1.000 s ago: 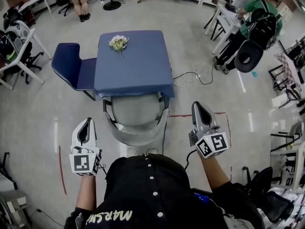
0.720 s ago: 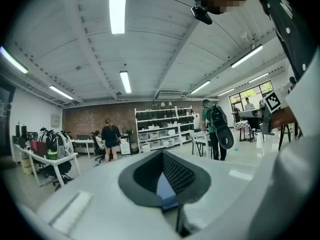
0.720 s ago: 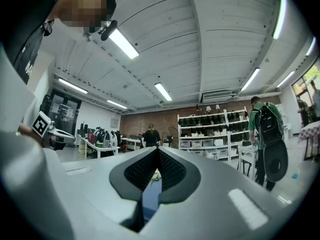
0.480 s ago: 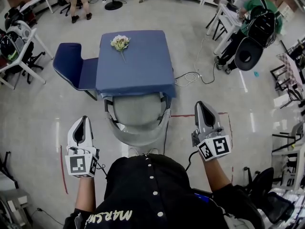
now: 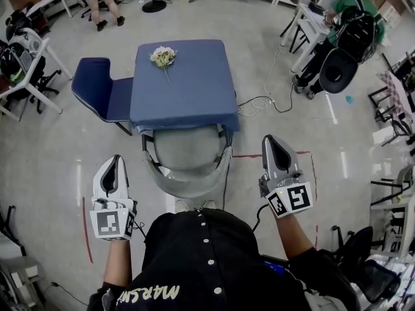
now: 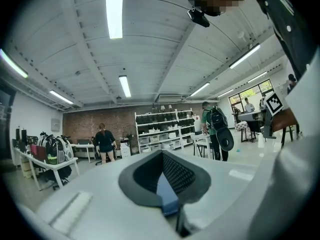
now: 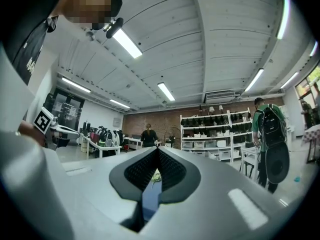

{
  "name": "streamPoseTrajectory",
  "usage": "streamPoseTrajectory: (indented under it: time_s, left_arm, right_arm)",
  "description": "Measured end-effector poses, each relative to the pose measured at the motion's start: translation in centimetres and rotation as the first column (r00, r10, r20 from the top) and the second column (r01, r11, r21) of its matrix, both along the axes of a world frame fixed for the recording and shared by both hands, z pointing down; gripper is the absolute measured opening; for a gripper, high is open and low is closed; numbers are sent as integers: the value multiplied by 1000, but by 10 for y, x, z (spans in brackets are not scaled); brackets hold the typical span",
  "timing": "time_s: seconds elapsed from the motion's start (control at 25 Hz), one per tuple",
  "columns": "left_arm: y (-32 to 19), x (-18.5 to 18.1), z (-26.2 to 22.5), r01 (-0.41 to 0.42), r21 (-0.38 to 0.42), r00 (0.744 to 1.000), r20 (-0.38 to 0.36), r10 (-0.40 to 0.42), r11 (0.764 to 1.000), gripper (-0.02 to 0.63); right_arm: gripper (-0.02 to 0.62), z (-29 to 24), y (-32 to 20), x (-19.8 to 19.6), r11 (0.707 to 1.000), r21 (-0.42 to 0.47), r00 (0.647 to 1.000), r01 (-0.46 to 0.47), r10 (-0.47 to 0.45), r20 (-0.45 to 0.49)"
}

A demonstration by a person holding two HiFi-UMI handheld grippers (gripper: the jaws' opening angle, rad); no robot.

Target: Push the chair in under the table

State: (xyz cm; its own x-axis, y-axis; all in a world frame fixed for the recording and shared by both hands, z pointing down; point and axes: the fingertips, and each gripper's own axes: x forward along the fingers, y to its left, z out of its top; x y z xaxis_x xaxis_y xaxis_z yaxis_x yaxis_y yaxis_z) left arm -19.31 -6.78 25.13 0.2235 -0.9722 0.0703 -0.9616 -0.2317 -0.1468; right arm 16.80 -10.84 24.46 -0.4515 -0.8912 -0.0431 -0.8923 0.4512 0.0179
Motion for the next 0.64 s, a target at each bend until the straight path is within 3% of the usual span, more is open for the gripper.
streamPoseTrajectory:
  time_s: [0.64]
  left_arm:
    - [-6, 2, -4, -7, 1, 1000, 4, 7, 1000, 2]
  right_arm:
    - [21, -3, -7, -13, 1000, 13, 1000, 18, -18, -18]
